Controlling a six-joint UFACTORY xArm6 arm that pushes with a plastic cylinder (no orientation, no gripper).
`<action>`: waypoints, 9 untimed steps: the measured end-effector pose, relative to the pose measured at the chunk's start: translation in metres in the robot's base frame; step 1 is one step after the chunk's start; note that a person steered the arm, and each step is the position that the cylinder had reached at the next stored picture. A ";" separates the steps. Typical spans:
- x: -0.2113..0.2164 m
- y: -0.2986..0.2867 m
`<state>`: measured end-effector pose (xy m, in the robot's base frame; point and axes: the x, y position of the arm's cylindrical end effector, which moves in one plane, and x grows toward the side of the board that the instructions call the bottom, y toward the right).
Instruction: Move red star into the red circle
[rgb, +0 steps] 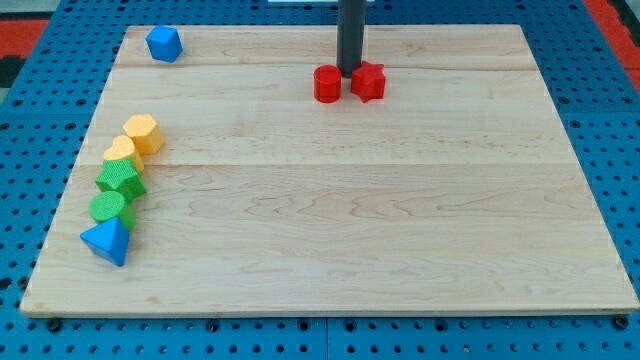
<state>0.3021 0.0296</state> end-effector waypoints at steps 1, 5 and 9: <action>-0.011 0.012; 0.021 0.099; 0.018 0.024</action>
<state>0.3200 0.0535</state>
